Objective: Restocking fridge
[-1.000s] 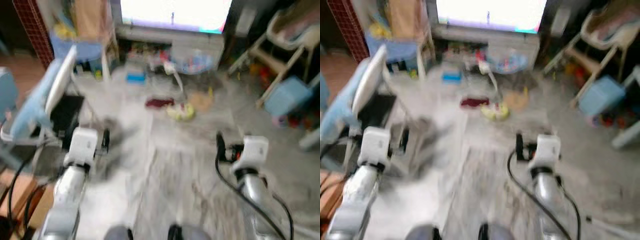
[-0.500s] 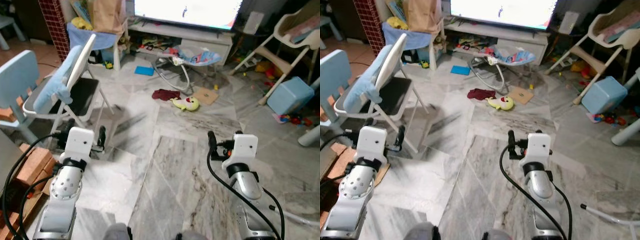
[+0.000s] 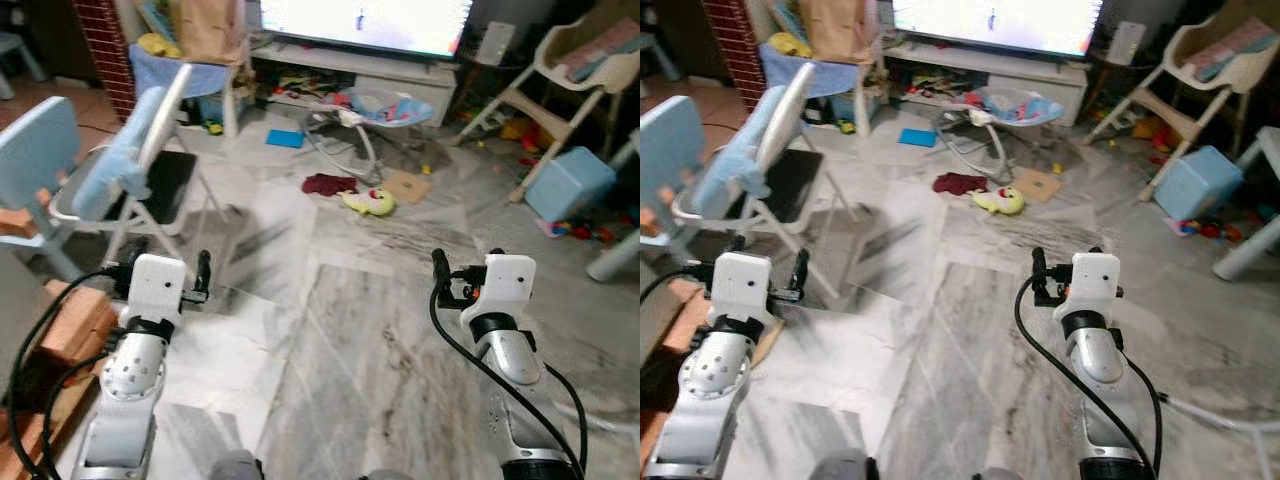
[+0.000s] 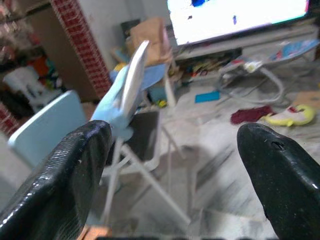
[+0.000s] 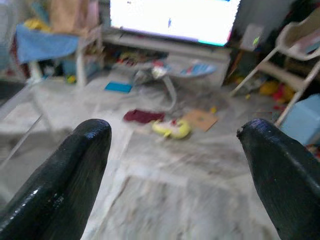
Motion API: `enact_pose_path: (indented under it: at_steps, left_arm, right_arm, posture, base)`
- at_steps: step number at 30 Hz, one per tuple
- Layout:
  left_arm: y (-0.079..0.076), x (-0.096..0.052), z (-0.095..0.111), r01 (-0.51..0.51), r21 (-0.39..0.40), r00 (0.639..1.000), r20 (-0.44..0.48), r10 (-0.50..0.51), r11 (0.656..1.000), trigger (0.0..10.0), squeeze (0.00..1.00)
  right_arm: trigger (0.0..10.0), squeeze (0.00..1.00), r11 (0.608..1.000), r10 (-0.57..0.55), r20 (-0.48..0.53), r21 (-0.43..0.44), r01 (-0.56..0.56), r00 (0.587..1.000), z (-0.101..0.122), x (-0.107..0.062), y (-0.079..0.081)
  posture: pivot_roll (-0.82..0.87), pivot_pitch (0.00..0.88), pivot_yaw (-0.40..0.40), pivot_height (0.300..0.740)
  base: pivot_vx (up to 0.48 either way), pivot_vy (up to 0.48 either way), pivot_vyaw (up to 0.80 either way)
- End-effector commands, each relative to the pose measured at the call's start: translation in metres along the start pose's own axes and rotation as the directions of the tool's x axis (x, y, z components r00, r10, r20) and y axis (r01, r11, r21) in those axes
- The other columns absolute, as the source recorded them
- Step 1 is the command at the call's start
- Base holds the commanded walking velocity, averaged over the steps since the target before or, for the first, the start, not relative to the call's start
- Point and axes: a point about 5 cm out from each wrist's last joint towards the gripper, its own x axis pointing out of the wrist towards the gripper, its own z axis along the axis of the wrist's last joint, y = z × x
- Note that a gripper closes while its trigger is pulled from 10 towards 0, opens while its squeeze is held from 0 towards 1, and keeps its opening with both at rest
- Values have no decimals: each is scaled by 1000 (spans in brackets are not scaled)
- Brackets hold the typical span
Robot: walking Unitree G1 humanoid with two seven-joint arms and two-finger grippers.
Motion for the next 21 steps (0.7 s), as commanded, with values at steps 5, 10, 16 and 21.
enact_pose_path:
  at_steps: [5,10,16,21]
  left_arm:
    - [-4,-4,0,10,1,1000,-3,-10,1000,10000,0]
    - [-5,-2,2,19,-8,1000,-4,-19,1000,10000,0]
    - [-5,-1,3,45,39,999,2,-46,998,10000,0]
    - [-10,-1,4,55,23,999,2,-55,998,10000,0]
  right_arm:
    - [10000,0,1000,6,-16,18,-6,1000,-3,-6,-1]
    - [10000,0,999,11,11,38,-12,1000,4,-2,-2]
    - [10000,0,998,28,5,52,-28,1000,4,-1,0]
    - [10000,0,998,25,9,57,-26,1000,5,0,1]
  posture:
    - [44,46,-68,740]
    - [46,49,-71,740]
    - [46,49,-71,740]
    - [46,41,-67,740]
  base:
    - [0,458,0]
    - [-102,422,0]
    - [-300,378,0]
    - [-328,355,0]
